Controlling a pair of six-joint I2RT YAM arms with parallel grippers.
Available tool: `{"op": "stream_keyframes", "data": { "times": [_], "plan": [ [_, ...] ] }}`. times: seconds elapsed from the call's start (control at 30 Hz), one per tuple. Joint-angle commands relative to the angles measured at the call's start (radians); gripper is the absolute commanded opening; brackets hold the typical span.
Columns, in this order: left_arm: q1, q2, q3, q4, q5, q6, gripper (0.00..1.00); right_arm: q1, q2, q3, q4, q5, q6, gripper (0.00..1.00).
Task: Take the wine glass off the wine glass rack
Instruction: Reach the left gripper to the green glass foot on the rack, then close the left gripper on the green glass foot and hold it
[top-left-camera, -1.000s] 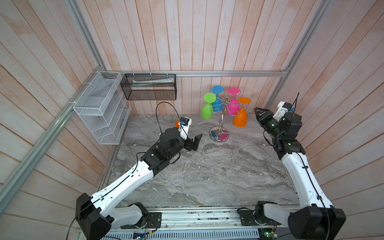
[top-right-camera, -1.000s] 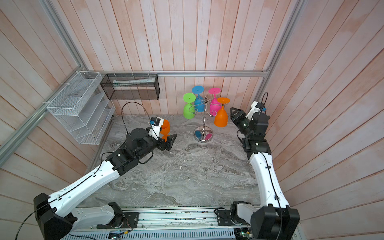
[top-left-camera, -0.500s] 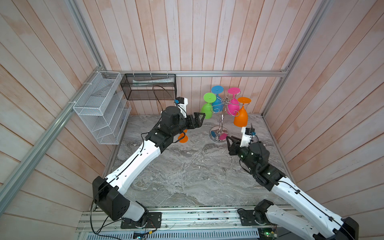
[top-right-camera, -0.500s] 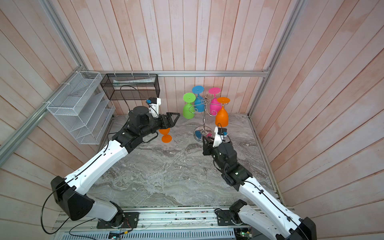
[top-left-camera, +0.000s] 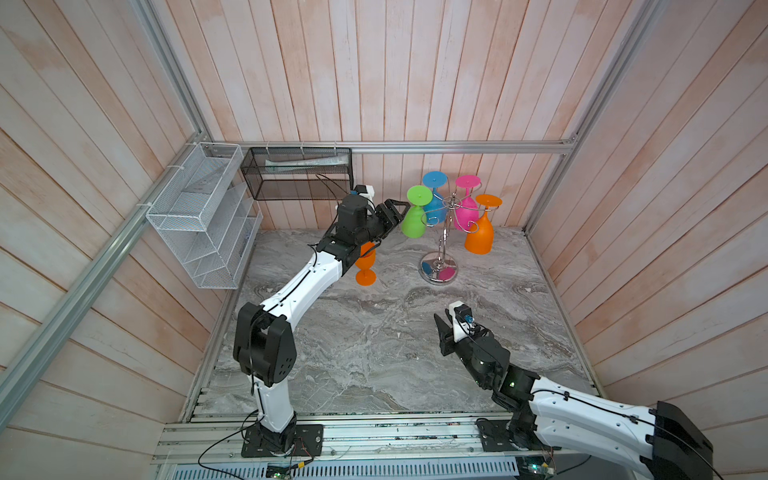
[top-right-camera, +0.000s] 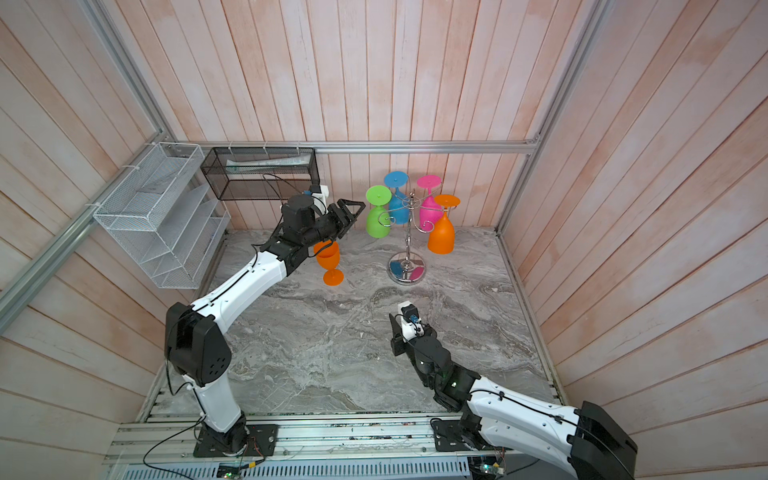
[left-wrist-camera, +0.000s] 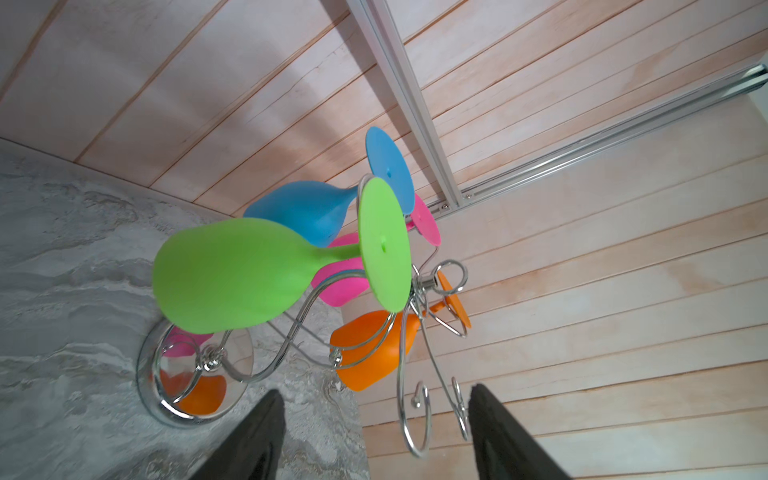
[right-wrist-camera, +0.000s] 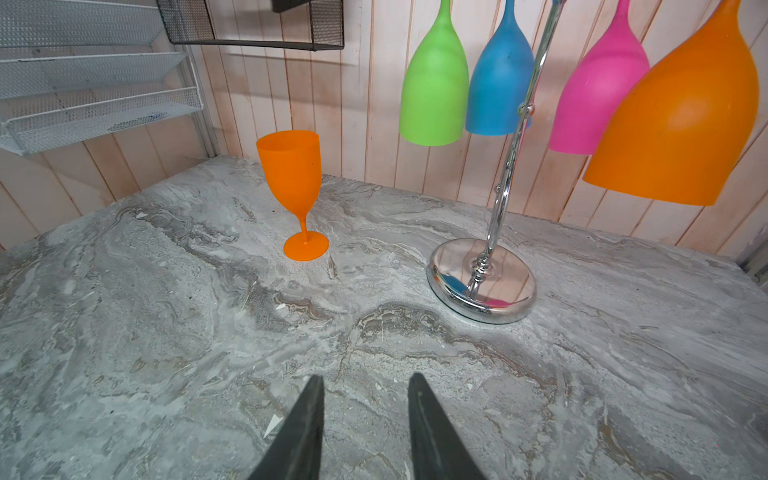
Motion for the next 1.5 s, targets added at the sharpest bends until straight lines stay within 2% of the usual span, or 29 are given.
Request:
{"op": "stream_keyframes", "data": {
  "times": [0.0, 0.4, 0.5, 0.77, 1.07, 1.47],
  "plan": [
    [0.007, 0.065, 0.083, 0.082, 0.026, -0.077, 0.67, 0.027, -0.014, -0.038, 0.150, 0.017, -0.098, 0.36],
    [0.006, 0.211, 0.257, 0.069, -0.014, -0.094, 0.61, 0.046, -0.045, -0.060, 0.166, -0.013, -0.123, 0.35],
    [0.006, 0.226, 0.266, 0.088, -0.009, -0.107, 0.51, 0.050, -0.072, -0.076, 0.179, -0.022, -0.135, 0.35],
    [0.000, 0.249, 0.286, 0.094, -0.010, -0.124, 0.41, 0.051, -0.092, -0.089, 0.185, -0.028, -0.148, 0.35],
    [-0.013, 0.286, 0.346, 0.070, -0.019, -0.126, 0.19, 0.050, -0.100, -0.094, 0.184, -0.029, -0.146, 0.36],
    [-0.034, 0.282, 0.387, 0.029, -0.048, -0.099, 0.05, 0.050, -0.130, -0.094, 0.157, -0.027, -0.136, 0.35]
  ]
}}
